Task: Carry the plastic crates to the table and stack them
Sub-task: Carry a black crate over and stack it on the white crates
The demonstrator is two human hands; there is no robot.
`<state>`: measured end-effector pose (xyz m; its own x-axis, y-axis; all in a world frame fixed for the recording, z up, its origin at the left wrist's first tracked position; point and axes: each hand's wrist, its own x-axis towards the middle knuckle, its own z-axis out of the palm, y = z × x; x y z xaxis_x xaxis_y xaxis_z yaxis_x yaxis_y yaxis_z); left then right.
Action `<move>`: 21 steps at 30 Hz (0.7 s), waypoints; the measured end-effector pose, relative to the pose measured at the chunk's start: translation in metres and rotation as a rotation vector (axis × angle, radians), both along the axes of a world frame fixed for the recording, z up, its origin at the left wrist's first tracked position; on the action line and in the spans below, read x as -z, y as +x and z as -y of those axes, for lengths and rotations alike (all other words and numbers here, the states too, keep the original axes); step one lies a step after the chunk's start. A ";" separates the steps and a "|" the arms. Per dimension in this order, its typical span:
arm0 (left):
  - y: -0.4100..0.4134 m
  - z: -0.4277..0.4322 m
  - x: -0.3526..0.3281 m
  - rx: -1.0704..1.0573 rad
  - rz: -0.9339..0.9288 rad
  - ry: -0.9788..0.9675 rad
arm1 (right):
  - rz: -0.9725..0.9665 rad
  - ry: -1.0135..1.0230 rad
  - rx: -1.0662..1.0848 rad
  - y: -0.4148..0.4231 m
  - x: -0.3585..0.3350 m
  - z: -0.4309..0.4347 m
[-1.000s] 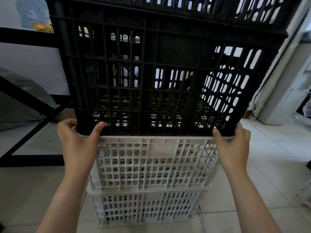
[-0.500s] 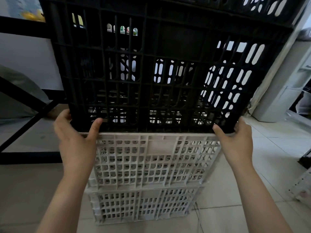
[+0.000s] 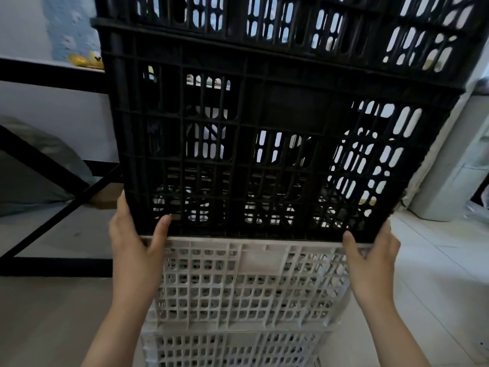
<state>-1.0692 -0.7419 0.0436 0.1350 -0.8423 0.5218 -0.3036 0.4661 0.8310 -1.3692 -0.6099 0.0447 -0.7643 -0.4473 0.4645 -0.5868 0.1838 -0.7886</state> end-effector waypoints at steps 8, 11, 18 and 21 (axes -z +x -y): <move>0.000 -0.005 0.006 -0.051 0.022 0.155 | -0.001 -0.052 0.029 0.006 0.000 -0.001; -0.004 -0.008 0.001 -0.082 0.002 0.252 | 0.050 -0.152 0.114 0.016 0.005 0.006; -0.004 -0.022 -0.036 -0.069 0.154 0.462 | 0.142 0.028 0.214 0.025 -0.002 0.010; -0.002 -0.022 -0.058 -0.057 0.263 0.598 | 0.196 0.270 0.186 0.030 -0.023 -0.002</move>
<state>-1.0714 -0.7195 0.1015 0.1202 -0.9927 -0.0125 -0.5426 -0.0762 0.8365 -1.3394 -0.6075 0.0672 -0.9065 -0.3792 0.1855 -0.3667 0.4897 -0.7910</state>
